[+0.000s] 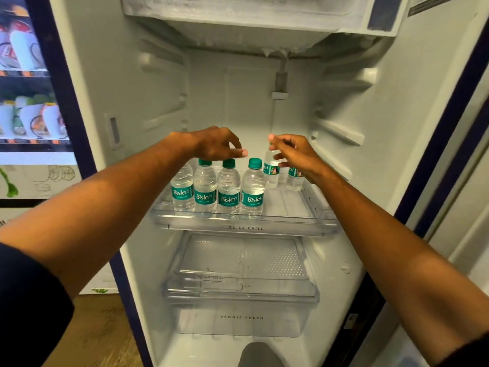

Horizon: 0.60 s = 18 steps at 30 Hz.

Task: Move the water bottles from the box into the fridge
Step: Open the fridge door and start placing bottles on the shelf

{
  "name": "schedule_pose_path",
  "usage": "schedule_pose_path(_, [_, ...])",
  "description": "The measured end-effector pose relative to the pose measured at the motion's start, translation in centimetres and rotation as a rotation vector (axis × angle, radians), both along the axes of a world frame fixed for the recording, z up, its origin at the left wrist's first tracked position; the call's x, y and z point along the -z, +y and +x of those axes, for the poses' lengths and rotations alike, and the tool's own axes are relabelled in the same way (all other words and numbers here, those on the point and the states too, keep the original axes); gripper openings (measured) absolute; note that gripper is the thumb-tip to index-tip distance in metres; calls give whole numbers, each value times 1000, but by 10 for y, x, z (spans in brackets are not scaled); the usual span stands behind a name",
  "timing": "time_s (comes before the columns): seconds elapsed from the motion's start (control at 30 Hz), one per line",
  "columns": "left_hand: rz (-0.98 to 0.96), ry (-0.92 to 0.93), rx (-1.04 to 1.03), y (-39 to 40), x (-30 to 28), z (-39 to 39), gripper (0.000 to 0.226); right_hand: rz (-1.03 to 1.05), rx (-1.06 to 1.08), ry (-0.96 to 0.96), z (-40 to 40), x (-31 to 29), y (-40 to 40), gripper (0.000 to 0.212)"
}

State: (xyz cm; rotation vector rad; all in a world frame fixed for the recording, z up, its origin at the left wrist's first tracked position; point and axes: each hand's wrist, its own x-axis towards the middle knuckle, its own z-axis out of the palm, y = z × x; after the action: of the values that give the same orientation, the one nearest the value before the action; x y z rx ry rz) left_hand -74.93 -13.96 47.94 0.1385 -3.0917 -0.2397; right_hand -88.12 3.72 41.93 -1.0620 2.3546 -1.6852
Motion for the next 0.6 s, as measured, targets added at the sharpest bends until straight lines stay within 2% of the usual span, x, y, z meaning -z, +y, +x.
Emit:
schedule_pose_path(0.07, [-3, 55, -8, 5, 0, -9, 56, -7, 216, 66, -20, 6, 2, 32])
schedule_pose_path(0.17, [14, 92, 0, 11, 2, -29, 56, 148, 398, 199, -47, 13, 2, 35])
schedule_pose_path(0.43, [-73, 80, 62, 20, 16, -95, 43, 484, 492, 404, -93, 34, -1, 65])
schedule_pose_path(0.6, [-128, 104, 91, 25, 19, -133, 48, 560, 518, 412, -110, 39, -12, 61])
